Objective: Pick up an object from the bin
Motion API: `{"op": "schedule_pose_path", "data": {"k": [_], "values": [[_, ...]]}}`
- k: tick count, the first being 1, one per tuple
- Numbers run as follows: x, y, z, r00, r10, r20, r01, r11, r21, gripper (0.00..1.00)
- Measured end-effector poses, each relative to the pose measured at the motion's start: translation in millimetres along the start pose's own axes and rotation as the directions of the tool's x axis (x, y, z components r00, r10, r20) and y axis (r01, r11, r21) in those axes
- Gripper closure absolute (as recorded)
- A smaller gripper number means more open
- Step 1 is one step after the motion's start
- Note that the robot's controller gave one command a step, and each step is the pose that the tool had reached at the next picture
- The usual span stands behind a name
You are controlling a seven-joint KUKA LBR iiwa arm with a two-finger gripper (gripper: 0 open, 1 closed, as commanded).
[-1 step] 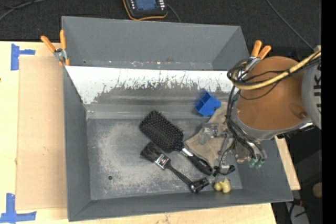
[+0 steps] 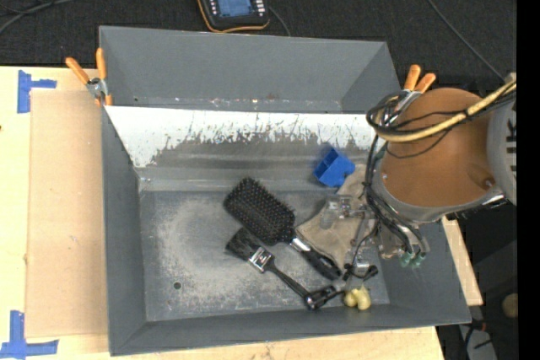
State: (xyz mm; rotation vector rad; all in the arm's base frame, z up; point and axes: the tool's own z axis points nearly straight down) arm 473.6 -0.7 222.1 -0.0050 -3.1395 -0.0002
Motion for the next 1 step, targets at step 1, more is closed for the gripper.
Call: {"op": "schedule_pose_path", "data": {"k": [1], "values": [[-18.2,-43.3,152.2,0.984,0.177,-0.007,-0.177,0.984,-0.001,0.00]]}}
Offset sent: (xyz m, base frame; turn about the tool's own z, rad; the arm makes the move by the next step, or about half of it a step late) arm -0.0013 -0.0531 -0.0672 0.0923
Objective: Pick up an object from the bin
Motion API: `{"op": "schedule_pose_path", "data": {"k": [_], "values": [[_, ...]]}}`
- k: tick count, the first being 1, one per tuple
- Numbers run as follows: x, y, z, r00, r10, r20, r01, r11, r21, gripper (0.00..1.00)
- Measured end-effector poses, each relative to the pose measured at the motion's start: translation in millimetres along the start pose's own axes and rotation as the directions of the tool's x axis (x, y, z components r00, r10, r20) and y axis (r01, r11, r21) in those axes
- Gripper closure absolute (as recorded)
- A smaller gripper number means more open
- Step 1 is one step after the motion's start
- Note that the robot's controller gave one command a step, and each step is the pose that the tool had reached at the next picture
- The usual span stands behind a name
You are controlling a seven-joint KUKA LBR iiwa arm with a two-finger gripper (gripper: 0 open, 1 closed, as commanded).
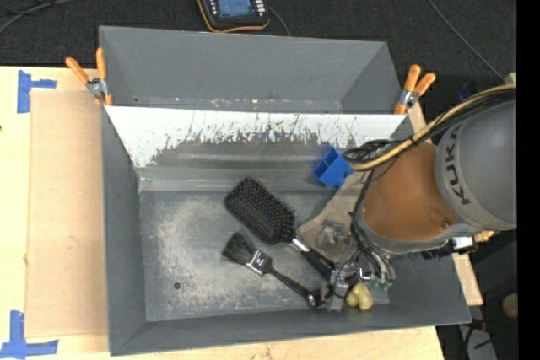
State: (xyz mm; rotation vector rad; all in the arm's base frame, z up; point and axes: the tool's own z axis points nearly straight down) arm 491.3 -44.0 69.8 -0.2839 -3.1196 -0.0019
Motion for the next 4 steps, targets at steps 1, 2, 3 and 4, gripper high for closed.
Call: {"op": "schedule_pose_path", "data": {"k": [1,2,3,4], "values": [[17.7,-12.8,-84.2,0.996,-0.085,0.016,0.085,0.996,-0.001,0.00],[-44.7,-18.8,-29.4,0.742,-0.670,0.000,0.670,0.742,-0.001,0.00],[13.0,-19.8,-2.5,0.941,-0.337,0.033,0.337,0.942,0.007,0.00],[-100.9,-62.5,-0.1,0.466,-0.885,0.005,0.885,0.466,-0.002,1.00]]}}
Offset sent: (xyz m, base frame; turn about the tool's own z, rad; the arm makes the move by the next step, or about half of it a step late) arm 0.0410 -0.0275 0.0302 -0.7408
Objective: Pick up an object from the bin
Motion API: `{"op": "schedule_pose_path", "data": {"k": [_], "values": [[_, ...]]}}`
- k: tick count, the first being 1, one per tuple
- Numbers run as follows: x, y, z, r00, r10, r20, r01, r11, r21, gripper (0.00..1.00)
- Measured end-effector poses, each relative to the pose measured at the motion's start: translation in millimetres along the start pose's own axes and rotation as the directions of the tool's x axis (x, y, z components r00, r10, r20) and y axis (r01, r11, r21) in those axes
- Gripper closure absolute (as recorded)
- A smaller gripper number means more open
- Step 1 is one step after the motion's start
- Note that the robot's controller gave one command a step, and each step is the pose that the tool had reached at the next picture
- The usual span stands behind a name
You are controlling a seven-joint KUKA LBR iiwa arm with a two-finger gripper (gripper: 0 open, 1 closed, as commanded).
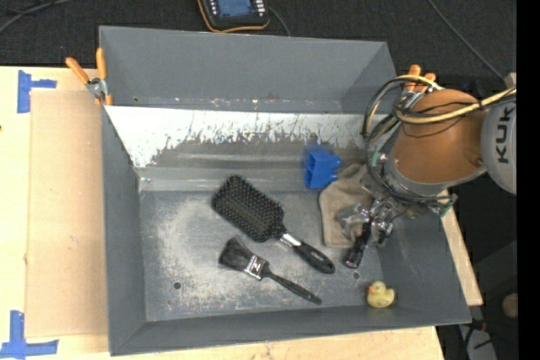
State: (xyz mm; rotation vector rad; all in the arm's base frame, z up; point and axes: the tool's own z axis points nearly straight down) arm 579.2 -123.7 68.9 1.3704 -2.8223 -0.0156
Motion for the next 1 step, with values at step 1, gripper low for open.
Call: {"op": "schedule_pose_path", "data": {"k": [1], "values": [[0.0,0.5,-0.1,1.000,0.002,0.000,-0.002,1.000,0.000,1.00]]}}
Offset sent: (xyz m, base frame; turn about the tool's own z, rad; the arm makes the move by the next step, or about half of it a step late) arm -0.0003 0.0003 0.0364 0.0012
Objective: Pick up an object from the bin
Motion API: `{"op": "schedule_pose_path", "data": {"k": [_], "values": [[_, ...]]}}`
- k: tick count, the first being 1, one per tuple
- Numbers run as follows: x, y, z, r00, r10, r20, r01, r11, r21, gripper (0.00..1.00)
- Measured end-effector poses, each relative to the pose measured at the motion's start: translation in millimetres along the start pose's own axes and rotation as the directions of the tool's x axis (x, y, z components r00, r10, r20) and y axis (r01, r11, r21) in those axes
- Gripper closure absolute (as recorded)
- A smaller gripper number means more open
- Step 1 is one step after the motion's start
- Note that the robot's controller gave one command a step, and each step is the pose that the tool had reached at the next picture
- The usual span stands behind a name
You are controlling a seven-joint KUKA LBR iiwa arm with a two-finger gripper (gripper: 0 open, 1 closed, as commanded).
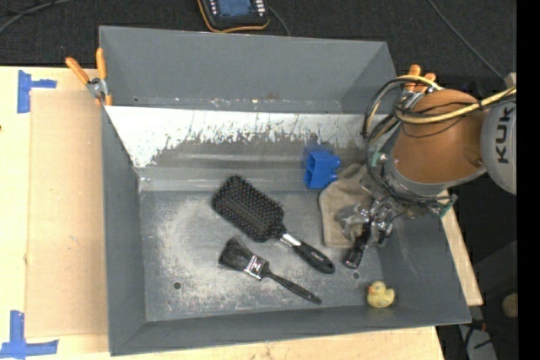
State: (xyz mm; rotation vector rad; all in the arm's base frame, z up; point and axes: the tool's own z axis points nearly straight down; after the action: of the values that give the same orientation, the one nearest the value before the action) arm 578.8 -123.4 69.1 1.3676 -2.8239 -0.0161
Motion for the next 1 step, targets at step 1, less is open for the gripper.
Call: {"op": "schedule_pose_path", "data": {"k": [1], "values": [[0.0,1.8,-16.8,1.000,0.001,-0.001,-0.001,1.000,-0.004,1.00]]}}
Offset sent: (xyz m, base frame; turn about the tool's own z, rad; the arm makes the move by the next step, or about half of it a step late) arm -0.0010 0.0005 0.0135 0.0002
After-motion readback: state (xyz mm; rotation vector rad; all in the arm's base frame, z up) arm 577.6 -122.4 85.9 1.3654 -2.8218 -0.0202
